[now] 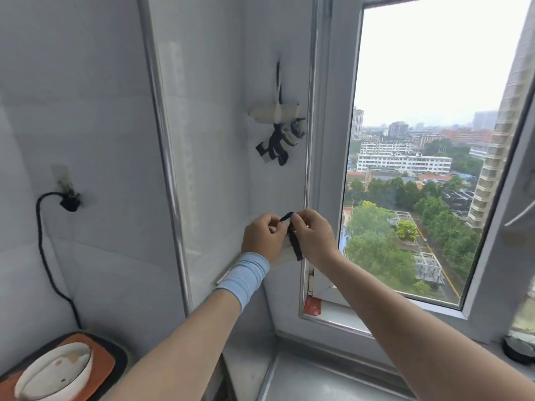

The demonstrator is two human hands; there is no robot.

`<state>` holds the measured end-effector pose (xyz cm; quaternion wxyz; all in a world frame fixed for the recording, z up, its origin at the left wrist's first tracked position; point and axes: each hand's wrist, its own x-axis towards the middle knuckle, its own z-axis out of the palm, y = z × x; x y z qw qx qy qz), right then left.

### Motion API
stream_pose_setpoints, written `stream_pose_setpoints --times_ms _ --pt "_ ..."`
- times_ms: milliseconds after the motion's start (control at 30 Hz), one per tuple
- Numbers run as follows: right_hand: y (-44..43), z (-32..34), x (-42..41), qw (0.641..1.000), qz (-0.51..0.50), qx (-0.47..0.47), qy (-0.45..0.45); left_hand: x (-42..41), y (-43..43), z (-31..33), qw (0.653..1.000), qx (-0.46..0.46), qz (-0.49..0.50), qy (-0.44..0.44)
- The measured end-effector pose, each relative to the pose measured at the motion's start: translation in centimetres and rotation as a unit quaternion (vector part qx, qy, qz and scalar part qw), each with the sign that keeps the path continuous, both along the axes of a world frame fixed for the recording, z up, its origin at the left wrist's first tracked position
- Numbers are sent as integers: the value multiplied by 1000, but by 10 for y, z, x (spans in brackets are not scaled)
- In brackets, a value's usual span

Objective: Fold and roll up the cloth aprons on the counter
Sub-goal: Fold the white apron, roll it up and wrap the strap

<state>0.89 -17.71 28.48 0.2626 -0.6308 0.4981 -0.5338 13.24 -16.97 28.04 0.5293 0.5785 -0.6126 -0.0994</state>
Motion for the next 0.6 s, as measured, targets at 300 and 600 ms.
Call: stream_pose_setpoints --times_ms 300,600 --pt "-48 129 -5 964 -78 -163 193 2 -48 119 989 -122 -7 -84" --pt "-100 236 0 964 -136 -211 92 1 -87 237 964 -225 41 -138"
